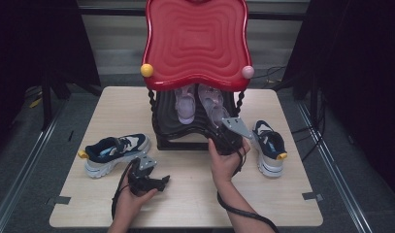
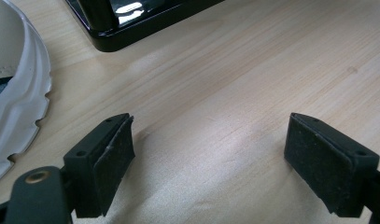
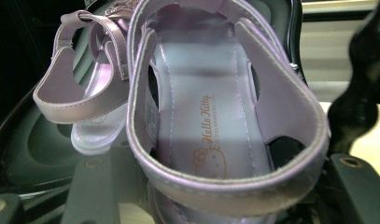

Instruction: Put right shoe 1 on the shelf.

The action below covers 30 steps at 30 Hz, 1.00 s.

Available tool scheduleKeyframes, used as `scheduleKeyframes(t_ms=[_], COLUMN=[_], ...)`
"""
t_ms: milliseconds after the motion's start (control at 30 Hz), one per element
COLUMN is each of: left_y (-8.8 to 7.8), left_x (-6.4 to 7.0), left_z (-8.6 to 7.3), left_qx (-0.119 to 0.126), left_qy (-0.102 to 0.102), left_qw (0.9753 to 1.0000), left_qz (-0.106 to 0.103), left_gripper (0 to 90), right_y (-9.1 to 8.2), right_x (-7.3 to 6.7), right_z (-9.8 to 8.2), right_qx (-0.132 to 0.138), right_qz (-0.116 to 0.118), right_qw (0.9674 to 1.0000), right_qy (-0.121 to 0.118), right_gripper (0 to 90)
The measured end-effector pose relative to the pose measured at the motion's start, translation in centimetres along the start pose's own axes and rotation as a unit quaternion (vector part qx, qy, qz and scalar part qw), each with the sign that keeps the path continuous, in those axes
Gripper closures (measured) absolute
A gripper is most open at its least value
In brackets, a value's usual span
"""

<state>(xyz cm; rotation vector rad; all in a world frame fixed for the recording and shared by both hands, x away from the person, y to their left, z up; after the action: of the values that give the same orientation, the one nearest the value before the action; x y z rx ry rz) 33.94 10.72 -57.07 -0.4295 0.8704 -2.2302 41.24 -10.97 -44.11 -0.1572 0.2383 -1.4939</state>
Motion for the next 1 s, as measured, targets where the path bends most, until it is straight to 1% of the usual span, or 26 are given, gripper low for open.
scheduleKeyframes(t_ms=[100,233,400,433,467,533,567,633,767,833,1000], left_y=[0.0,0.0,0.0,0.0,0.0,0.0,0.0,0.0,0.0,0.0,0.0], left_x=[0.0,0.0,0.0,0.0,0.0,0.0,0.0,0.0,0.0,0.0,0.0], left_z=[0.0,0.0,0.0,0.0,0.0,0.0,0.0,0.0,0.0,0.0,0.0], left_qx=[0.002,0.002,0.002,0.002,0.001,0.002,0.001,0.001,0.001,0.001,0.000], left_qy=[-0.002,-0.002,-0.002,-0.002,-0.001,-0.002,-0.002,-0.002,-0.001,-0.002,-0.001], left_qw=[1.0000,1.0000,1.0000,1.0000,1.0000,1.0000,1.0000,1.0000,1.0000,1.0000,1.0000], left_qz=[0.000,0.000,0.002,0.002,0.002,0.002,0.002,0.002,0.002,0.002,0.001], left_gripper=[15.2,15.2,15.2,15.2,15.2,15.2,15.2,15.2,15.2,15.2,15.2], right_y=[0.4,0.9,1.4,1.6,1.8,2.1,2.4,2.7,3.2,3.6,4.1], right_x=[0.0,-0.2,-0.3,-0.4,-0.5,-0.5,-0.6,-0.8,-1.1,-1.5,-1.8], right_z=[0.1,0.3,0.5,0.5,0.5,0.6,0.6,0.8,0.9,0.9,1.0], right_qx=[0.008,0.011,0.012,0.010,0.008,0.011,0.011,0.011,0.012,0.011,0.010], right_qz=[-0.007,-0.015,-0.026,-0.030,-0.035,-0.035,-0.039,-0.038,-0.040,-0.047,-0.057], right_qw=[0.9999,0.9998,0.9996,0.9995,0.9993,0.9993,0.9991,0.9990,0.9989,0.9987,0.9981], right_qy=[0.001,0.000,0.004,0.004,0.008,0.009,0.016,0.019,0.019,0.018,0.023], right_gripper=[37.5,37.5,37.5,37.5,37.5,37.5,37.5,37.4,37.5,37.4,37.4])
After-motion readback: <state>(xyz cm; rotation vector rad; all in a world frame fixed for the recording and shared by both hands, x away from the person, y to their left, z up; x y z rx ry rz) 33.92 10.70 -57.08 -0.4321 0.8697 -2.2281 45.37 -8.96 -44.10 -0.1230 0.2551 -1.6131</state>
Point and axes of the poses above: each handheld gripper's, and its own axes: y roughly forward along the jaws, z roughly out of its top, x roughly to its right, the point moved 9 cm from there along y, roughly forward along the jaws, and after that the axes turned 3 degrees about -z, right-handed, at the moved point
